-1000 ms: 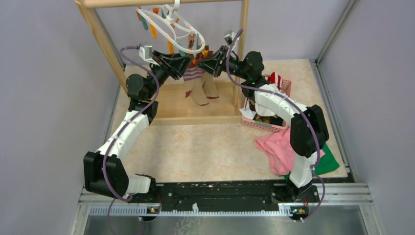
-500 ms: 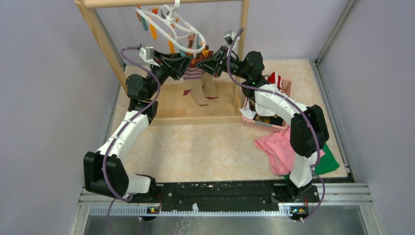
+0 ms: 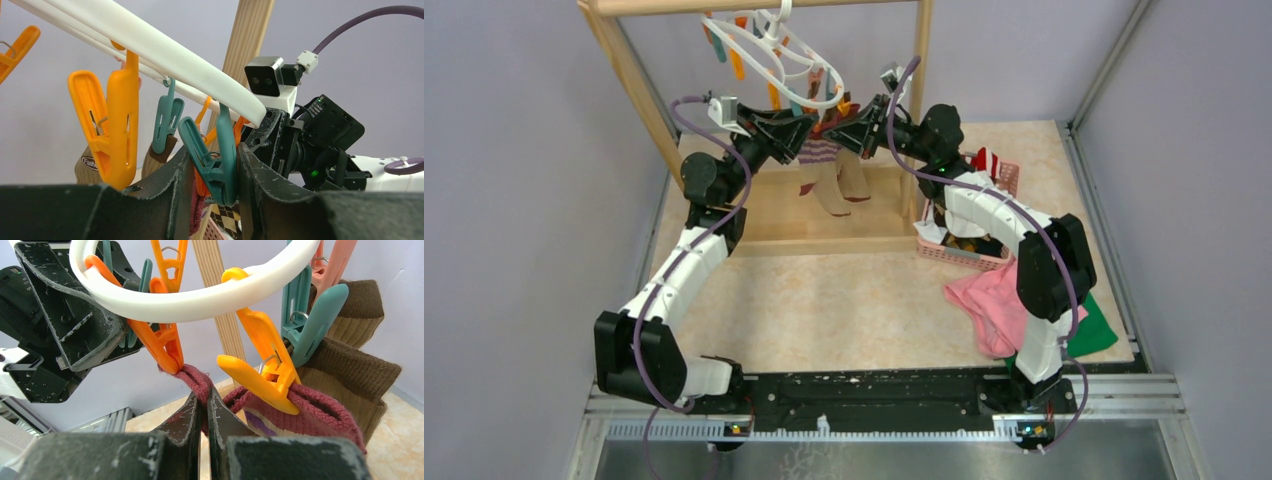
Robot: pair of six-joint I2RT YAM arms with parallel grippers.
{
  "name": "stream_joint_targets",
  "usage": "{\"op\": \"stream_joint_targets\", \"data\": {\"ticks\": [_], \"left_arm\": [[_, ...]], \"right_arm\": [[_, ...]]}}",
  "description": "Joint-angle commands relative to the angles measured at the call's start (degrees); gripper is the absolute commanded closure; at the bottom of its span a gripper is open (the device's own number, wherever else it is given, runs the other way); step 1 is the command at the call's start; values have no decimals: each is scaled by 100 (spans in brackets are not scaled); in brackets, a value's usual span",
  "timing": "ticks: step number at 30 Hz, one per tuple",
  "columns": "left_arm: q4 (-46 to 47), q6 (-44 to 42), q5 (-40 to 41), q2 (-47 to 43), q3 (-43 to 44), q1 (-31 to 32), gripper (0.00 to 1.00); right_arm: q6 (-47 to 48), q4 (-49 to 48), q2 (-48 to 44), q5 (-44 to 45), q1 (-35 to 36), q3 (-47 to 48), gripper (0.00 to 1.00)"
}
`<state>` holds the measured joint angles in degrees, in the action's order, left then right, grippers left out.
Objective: Clip the socks to the hanger
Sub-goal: Open the clamp at the hanger.
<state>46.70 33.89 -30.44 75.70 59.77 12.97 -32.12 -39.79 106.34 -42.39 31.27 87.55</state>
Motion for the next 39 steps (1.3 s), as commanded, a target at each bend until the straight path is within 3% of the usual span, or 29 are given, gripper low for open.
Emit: {"op": "stream_joint_targets", "data": {"ticks": [1, 12, 19, 25, 29, 33, 39], "left_arm": [[43, -138, -346, -198, -74, 39, 59], [72, -32, -488, -116, -12, 48, 43], [428, -24, -719, -369, -414, 39, 32], [95, -165, -452, -1006, -1003, 39, 27], [26, 264, -445, -1326, -1210, 45, 25], [-375, 900, -347, -1383, -982, 188, 24], [-1349, 906, 418, -1414, -433, 646, 21]], "right_arm": [[19, -169, -84, -47, -69, 270, 100], [50, -150, -121, -55, -72, 248, 100], [181, -52, -169, -7, -80, 154, 100], [287, 11, -144, 29, -79, 144, 100], [277, -1, -73, 37, -86, 179, 100], [285, 14, -49, 60, -90, 188, 100], [281, 29, -5, 84, -94, 235, 100]]}}
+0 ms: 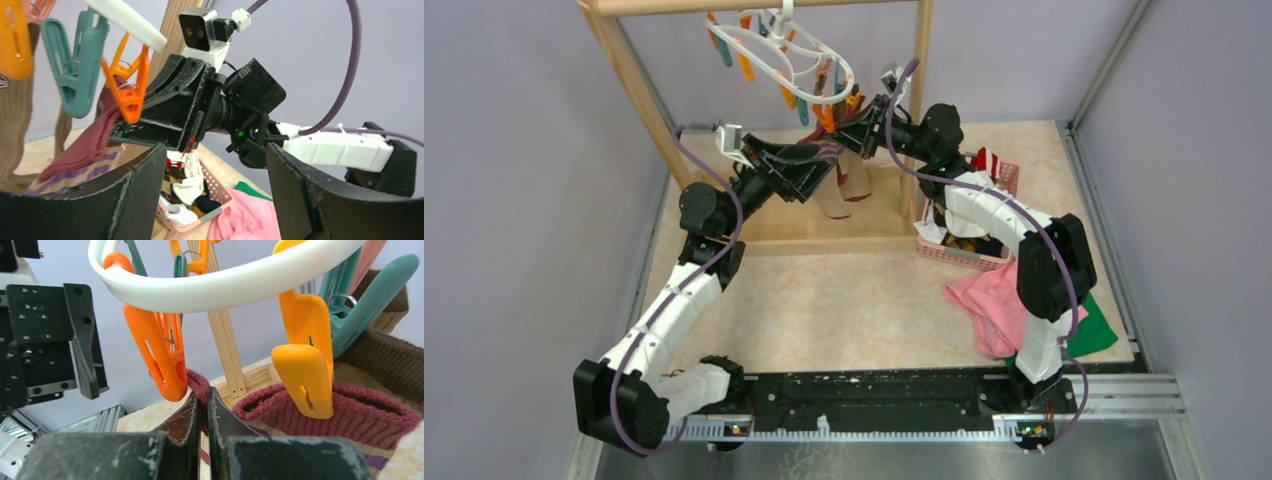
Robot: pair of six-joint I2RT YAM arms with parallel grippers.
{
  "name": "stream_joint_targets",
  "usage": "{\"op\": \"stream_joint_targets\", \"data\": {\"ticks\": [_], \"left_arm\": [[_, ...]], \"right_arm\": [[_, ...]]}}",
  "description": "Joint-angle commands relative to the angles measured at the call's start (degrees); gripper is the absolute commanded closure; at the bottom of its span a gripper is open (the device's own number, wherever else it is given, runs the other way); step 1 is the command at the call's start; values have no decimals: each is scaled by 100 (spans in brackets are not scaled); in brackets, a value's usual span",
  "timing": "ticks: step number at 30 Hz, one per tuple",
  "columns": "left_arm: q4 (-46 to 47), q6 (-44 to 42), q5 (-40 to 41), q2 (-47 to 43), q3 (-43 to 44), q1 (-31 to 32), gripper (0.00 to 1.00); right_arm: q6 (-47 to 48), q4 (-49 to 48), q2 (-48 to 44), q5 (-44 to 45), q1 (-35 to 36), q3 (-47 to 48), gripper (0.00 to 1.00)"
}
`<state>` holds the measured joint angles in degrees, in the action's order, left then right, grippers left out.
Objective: Clip the socks to the hanger
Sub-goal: Open the clamp at the hanger.
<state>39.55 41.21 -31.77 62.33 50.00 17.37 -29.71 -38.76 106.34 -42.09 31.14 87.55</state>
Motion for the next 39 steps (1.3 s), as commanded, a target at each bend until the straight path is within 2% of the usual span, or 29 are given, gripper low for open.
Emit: {"op": "stream_joint_targets", "data": {"ticks": [1, 6, 14, 27, 39], "left_arm": [[-850, 160, 698, -41, 648, 208, 20], [-1367, 74, 1170, 230, 1078, 210, 16], [-1730, -165, 1474, 644, 1524, 212, 19], [-1540, -596, 1526, 1079, 1843, 214, 28], [-1290, -630, 1616, 1299, 1947, 269, 29]], "right_arm": [[31, -85, 4, 52, -82, 245, 100], [8, -105, 10, 56, -82, 254, 100], [9, -89, 26, 47, -88, 309, 100], [1, -99, 41, 32, -88, 329, 100], [-7, -105, 29, 34, -90, 333, 100]]}}
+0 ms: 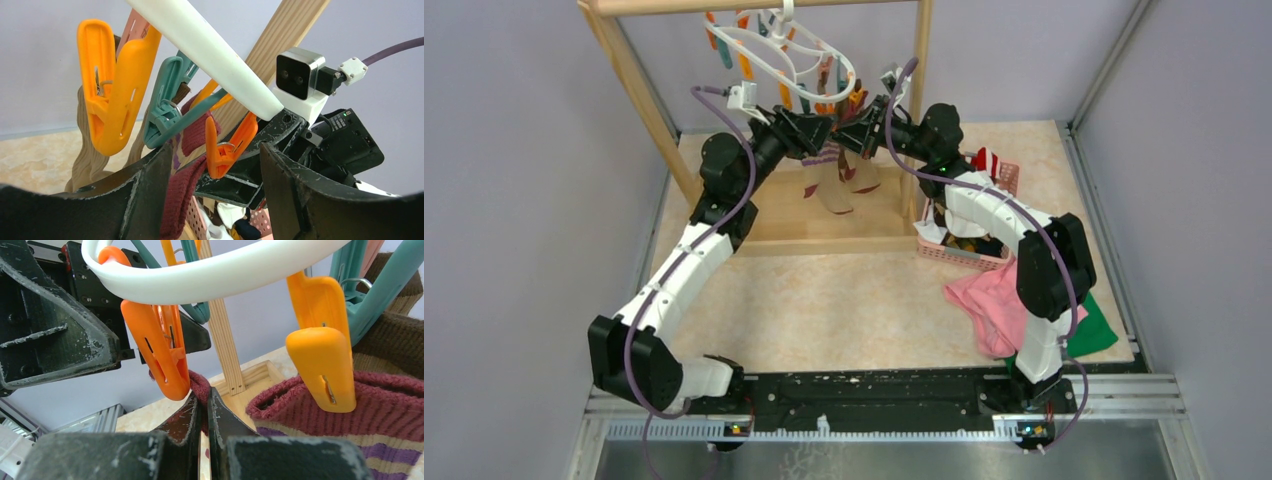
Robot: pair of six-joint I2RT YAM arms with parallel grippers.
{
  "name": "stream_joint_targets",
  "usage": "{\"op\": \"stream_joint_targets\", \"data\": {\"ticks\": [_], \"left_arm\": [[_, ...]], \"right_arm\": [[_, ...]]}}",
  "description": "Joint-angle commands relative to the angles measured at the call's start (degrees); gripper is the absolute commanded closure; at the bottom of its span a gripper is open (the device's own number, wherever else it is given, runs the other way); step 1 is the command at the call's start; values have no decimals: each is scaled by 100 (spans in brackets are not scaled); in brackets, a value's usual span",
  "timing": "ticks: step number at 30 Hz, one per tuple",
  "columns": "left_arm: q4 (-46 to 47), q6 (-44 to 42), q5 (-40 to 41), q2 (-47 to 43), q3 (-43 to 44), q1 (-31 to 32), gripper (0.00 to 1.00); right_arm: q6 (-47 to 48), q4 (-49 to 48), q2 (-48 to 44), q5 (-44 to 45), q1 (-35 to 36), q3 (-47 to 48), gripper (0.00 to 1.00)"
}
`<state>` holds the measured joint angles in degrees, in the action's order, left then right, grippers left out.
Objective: Clip the socks to the hanger
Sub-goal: Open the clamp at the hanger.
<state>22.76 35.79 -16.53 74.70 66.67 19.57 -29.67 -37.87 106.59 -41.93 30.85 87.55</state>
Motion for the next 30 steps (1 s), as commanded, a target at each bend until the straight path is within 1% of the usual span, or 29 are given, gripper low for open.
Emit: {"op": "stream_joint_targets", "data": {"ticks": [1, 13, 19, 26, 30], "left_arm": [[399, -90, 111, 70, 291, 59, 29], [388, -175, 462, 269, 486, 188, 29], [324, -247, 621, 324, 564, 256, 31], [286, -348, 757, 361, 612, 293, 38], [282, -375, 800, 362, 611, 301, 46]], "right_arm": [[-10, -195, 4, 23, -62, 334, 100], [-25, -200, 7, 10, -62, 338, 100], [-34, -207, 10, 11, -62, 333, 100], [-42, -221, 3, -7, -70, 338, 100], [-39, -221, -6, -4, -76, 325, 100]]}}
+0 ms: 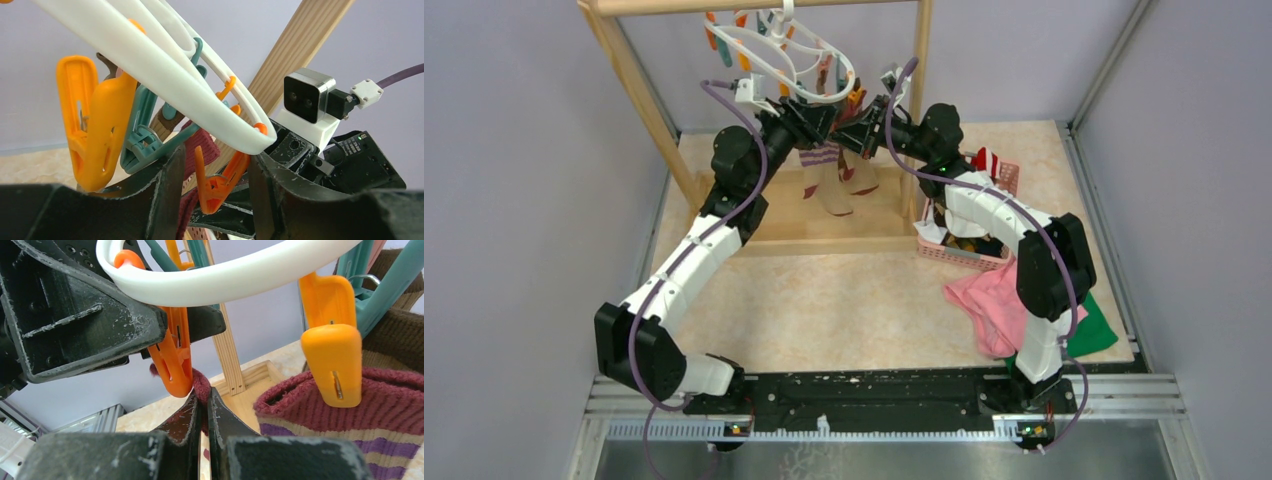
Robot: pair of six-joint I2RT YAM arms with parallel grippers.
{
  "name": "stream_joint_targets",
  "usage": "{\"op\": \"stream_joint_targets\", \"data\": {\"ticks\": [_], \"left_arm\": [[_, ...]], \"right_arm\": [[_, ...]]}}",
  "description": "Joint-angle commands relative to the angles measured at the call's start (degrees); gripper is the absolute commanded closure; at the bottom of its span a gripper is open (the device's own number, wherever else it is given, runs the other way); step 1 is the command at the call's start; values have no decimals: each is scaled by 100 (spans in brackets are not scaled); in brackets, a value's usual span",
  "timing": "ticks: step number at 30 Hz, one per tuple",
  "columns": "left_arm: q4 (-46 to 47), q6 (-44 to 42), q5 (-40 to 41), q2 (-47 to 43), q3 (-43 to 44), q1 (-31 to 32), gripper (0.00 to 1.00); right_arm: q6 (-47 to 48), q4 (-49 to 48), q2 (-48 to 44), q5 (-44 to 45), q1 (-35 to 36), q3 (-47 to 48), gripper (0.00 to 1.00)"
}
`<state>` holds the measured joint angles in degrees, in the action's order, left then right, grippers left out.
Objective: Clip the socks to the hanger
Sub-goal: Open the clamp at the hanger.
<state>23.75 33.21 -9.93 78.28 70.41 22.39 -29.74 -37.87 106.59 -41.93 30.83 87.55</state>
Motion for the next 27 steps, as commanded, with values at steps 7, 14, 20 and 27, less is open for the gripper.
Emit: {"op": "stream_joint_targets", "data": {"ticks": [7, 14, 20, 27], "left_arm": [[188, -157, 178, -53, 218, 19, 64], [241, -166, 152, -111, 181, 20, 78], [325, -182, 169, -152, 138, 28, 80], [445, -244, 104, -163, 95, 21, 80]], "right_arm": [[-25, -229, -19, -17, -77, 299, 100], [23, -312, -92, -81, -111, 118, 100], [303, -166, -209, -74, -112, -96, 100], [897, 183, -246, -355, -119, -121, 100]]}}
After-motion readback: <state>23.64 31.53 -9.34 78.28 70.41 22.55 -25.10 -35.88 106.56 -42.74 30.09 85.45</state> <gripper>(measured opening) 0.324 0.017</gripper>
